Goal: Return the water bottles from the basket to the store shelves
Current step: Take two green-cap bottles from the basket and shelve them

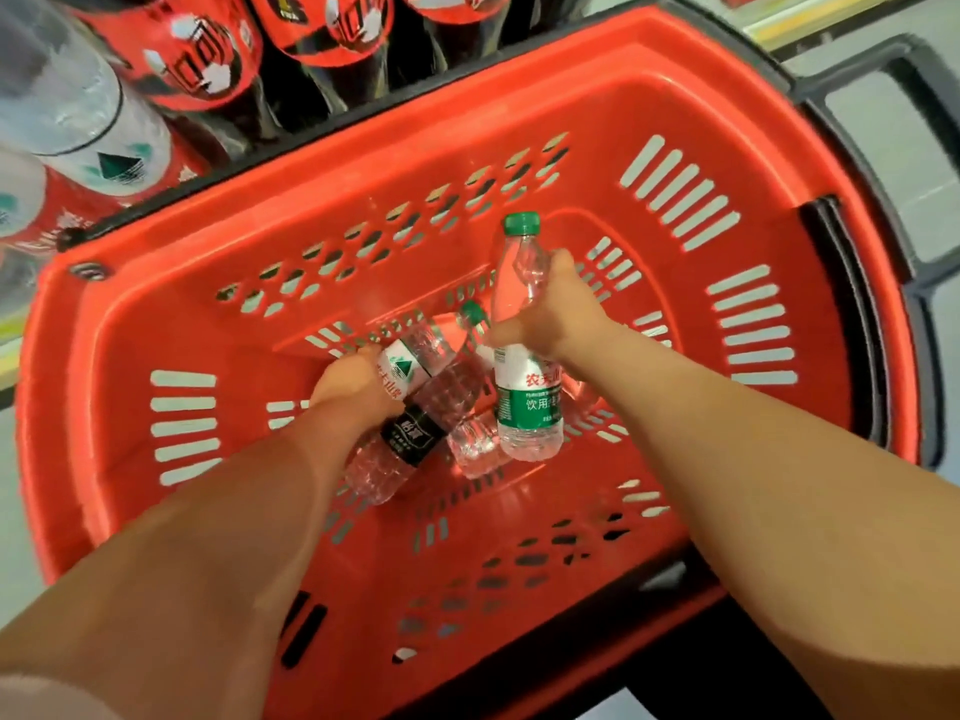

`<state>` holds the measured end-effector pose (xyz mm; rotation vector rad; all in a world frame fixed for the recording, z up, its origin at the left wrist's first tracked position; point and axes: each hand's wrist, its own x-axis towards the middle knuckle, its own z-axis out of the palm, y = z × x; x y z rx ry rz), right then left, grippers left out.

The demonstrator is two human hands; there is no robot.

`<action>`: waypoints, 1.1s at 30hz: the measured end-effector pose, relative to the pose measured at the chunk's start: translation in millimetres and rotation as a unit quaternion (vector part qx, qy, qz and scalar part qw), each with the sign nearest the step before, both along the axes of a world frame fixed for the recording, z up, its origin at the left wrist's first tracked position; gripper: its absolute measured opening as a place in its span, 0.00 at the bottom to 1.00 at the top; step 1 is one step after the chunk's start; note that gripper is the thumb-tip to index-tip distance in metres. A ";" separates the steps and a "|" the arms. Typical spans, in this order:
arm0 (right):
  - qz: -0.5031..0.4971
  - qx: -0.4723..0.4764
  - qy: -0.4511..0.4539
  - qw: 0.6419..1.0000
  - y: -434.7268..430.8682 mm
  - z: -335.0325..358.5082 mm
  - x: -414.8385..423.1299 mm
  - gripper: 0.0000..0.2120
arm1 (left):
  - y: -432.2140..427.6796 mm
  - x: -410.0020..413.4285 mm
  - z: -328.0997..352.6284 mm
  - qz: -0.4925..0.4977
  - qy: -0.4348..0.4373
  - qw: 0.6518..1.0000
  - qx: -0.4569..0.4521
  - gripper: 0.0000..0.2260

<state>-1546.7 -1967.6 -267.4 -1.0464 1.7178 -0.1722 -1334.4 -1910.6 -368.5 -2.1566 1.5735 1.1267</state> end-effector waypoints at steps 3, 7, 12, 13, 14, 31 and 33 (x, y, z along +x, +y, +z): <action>0.021 0.003 0.021 1.000 -0.2 -2.0 3.5 0.38 | -2.7 -3.2 16.1 0.009 -0.002 1.000 0.007 0.32; -0.028 0.050 -0.026 0.998 3.5 23.5 11.4 0.32 | 4.5 -12.7 67.2 0.068 0.040 0.995 0.052 0.25; -0.032 0.034 -0.066 0.997 14.9 110.2 14.3 0.33 | 24.8 -19.1 174.0 0.213 0.166 0.962 0.041 0.18; -0.028 0.033 -0.066 0.997 17.8 135.6 18.0 0.33 | 29.8 -19.9 203.1 0.254 0.194 0.947 0.036 0.16; -0.018 0.035 -0.067 0.997 20.8 161.7 21.0 0.33 | 34.1 -20.6 232.6 0.284 0.219 0.933 0.028 0.17; 0.072 -0.179 -0.219 0.957 81.6 580.0 126.1 0.33 | 103.0 85.1 668.9 0.382 0.348 0.830 -0.212 0.29; 0.093 -0.203 -0.224 0.949 83.1 600.2 147.7 0.33 | 119.9 100.5 690.9 0.413 0.332 0.809 -0.254 0.32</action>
